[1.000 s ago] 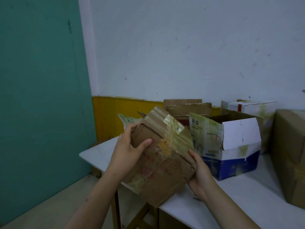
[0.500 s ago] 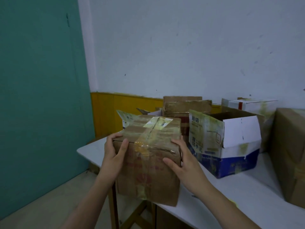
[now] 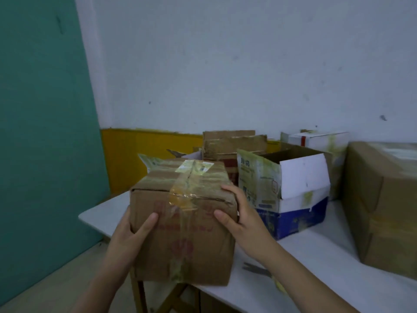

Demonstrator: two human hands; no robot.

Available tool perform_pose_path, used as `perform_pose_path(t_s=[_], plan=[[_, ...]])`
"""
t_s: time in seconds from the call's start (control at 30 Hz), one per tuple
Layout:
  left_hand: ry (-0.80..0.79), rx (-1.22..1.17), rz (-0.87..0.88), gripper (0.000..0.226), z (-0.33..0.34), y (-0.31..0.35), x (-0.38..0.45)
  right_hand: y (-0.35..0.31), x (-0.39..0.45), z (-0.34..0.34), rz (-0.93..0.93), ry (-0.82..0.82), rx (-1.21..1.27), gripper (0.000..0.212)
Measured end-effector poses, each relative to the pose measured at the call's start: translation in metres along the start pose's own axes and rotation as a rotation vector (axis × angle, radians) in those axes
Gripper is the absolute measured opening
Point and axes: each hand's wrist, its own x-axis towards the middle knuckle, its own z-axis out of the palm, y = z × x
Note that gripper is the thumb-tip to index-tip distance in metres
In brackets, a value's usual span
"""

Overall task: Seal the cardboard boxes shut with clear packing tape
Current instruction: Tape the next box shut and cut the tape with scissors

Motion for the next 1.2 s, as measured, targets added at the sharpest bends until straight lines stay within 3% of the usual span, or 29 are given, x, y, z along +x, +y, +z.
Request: perform_pose_path(t_s=[0.07, 0.13, 0.27, 0.4, 0.53, 0.63, 0.77, 0.9, 1.0, 1.1, 1.2], plan=[[0.031, 0.041, 0.075, 0.076, 0.011, 0.024, -0.005, -0.009, -0.001, -0.016, 0.000, 0.027, 0.024, 0.057], [0.044, 0.053, 0.164, 0.068, 0.022, 0.044, -0.010, -0.020, -0.005, -0.030, -0.020, 0.080, 0.037, 0.056], [-0.003, 0.029, 0.310, 0.068, 0.044, 0.073, -0.025, -0.054, -0.017, -0.065, -0.045, 0.219, 0.037, 0.062], [-0.084, 0.015, 0.392, 0.092, 0.066, 0.093, -0.050, -0.097, -0.053, -0.113, -0.028, 0.272, -0.003, 0.072], [-0.088, -0.022, 0.620, 0.083, 0.107, 0.120, -0.096, -0.134, -0.111, -0.163, -0.055, 0.396, -0.087, 0.072], [-0.169, -0.124, 0.821, 0.080, 0.142, 0.143, -0.146, -0.151, -0.153, -0.198, -0.023, 0.601, 0.074, 0.072], [-0.301, -0.108, 1.012, 0.061, 0.184, 0.154, -0.194, -0.163, -0.211, -0.249, 0.042, 0.791, 0.193, 0.052], [-0.404, 0.039, 1.195, 0.065, 0.230, 0.146, -0.227, -0.143, -0.254, -0.285, 0.139, 0.894, 0.172, 0.038], [-0.464, 0.179, 1.188, 0.069, 0.269, 0.126, -0.244, -0.109, -0.278, -0.308, 0.246, 1.005, 0.065, 0.032], [-0.476, 0.428, 1.380, 0.074, 0.308, 0.102, -0.260, -0.090, -0.296, -0.323, 0.371, 0.952, 0.020, 0.031], [-0.545, 0.512, 1.552, 0.074, 0.334, 0.102, -0.267, -0.106, -0.303, -0.336, 0.538, 0.773, 0.084, 0.048]])
